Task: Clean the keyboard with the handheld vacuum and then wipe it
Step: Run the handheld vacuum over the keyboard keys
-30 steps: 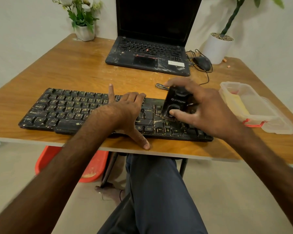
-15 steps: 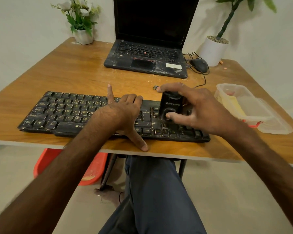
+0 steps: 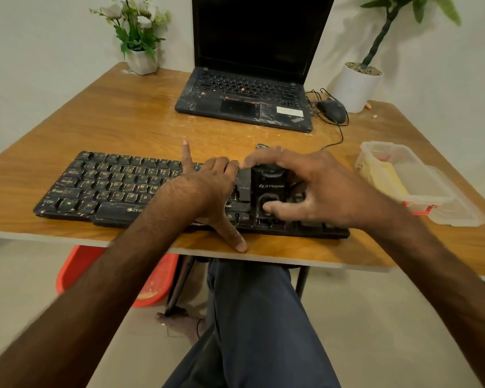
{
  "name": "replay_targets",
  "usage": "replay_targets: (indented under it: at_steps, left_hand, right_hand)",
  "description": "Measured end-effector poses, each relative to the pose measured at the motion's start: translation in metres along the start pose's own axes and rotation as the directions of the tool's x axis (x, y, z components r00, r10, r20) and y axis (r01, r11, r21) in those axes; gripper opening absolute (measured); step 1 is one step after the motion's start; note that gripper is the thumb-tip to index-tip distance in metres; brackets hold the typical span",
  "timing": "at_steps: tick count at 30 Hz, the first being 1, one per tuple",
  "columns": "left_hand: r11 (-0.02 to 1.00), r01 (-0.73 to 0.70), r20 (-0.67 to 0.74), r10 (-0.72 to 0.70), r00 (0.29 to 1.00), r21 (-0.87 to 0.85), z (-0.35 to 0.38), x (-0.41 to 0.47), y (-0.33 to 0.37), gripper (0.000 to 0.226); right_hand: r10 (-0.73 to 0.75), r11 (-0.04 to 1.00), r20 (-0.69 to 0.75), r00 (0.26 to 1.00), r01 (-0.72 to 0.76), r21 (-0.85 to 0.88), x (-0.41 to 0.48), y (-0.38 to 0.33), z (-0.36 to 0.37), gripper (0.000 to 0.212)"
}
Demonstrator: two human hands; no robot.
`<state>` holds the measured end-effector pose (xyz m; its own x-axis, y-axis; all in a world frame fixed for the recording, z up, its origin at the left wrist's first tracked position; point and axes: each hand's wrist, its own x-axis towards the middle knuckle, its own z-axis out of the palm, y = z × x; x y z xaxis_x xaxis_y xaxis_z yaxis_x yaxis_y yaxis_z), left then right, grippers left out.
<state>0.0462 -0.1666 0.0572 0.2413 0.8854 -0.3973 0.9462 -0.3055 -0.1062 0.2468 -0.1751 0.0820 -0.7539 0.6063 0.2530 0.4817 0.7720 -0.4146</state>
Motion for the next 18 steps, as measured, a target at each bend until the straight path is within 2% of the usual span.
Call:
replay_targets:
  at_steps: [3, 5, 8, 10, 12, 15, 18]
  left_hand:
    - [1.0, 0.0, -0.009, 0.0, 1.0, -0.005, 0.0, 0.001, 0.0, 0.155]
    - [1.0, -0.006, -0.014, 0.006, 1.0, -0.016, 0.002, 0.001, -0.002, 0.154]
    - [1.0, -0.019, -0.008, 0.019, 1.0, -0.021, 0.003, 0.0, -0.003, 0.15]
    - [1.0, -0.017, -0.001, 0.017, 1.0, -0.013, 0.001, 0.0, -0.001, 0.149]
    - [1.0, -0.011, -0.01, 0.011, 1.0, 0.001, 0.0, 0.0, 0.0, 0.151]
    - [1.0, -0.01, -0.025, 0.01, 1.0, -0.015, 0.001, 0.0, -0.002, 0.155]
    - [0.999, -0.02, -0.012, 0.019, 1.0, -0.028, 0.003, 0.001, -0.003, 0.152]
  right_hand:
    - [0.029, 0.991, -0.039, 0.999, -0.034, -0.13, 0.011, 0.008, -0.004, 0.062]
    - [0.048, 0.996, -0.039, 0.998, -0.051, -0.069, 0.012, 0.007, -0.001, 0.062]
    - [0.03, 0.995, 0.035, 0.999, -0.033, 0.094, 0.002, -0.004, -0.001, 0.06]
    - [0.028, 0.991, 0.059, 0.998, -0.035, 0.132, -0.001, -0.006, -0.003, 0.06]
    - [0.054, 0.994, 0.02, 0.998, -0.056, 0.092, 0.002, -0.001, -0.003, 0.06]
    - [0.07, 0.995, -0.072, 0.995, -0.075, -0.07, 0.006, 0.003, -0.001, 0.06]
    - [0.044, 0.999, -0.024, 0.999, -0.044, 0.014, -0.001, -0.007, 0.003, 0.059]
